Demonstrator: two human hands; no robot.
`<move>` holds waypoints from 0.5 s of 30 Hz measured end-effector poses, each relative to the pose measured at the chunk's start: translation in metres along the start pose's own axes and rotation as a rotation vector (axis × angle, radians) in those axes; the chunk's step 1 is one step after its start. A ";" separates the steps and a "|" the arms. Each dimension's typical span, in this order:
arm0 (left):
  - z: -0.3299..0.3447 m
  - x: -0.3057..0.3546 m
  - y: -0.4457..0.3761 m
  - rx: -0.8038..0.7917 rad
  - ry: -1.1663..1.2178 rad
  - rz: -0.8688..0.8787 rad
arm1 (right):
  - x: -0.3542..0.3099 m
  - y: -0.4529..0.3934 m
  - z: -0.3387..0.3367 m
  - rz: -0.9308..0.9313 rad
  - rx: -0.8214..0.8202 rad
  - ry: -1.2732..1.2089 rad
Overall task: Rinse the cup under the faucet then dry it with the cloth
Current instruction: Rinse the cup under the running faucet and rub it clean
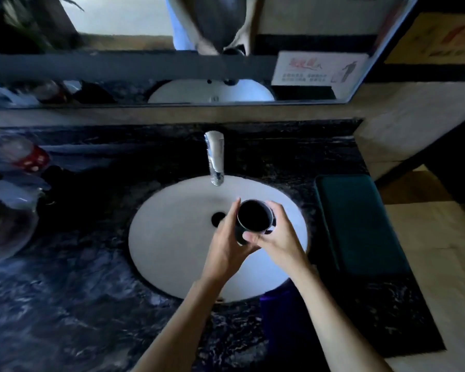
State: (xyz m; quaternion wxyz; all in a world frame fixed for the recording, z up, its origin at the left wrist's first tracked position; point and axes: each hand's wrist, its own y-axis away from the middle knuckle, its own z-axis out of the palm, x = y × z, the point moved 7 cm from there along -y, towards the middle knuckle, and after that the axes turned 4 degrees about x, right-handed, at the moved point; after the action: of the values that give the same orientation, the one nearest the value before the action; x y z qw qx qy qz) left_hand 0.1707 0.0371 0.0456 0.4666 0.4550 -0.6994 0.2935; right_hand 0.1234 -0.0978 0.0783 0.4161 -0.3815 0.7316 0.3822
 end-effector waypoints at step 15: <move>-0.061 -0.089 -0.059 0.233 0.159 -0.330 | -0.047 -0.122 0.078 0.350 0.109 -0.196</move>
State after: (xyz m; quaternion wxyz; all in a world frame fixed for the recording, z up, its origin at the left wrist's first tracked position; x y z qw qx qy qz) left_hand 0.2616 0.0955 -0.0133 0.5063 0.5897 -0.5375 0.3271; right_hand 0.2721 -0.0687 0.0628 0.4325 -0.1866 0.7624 0.4437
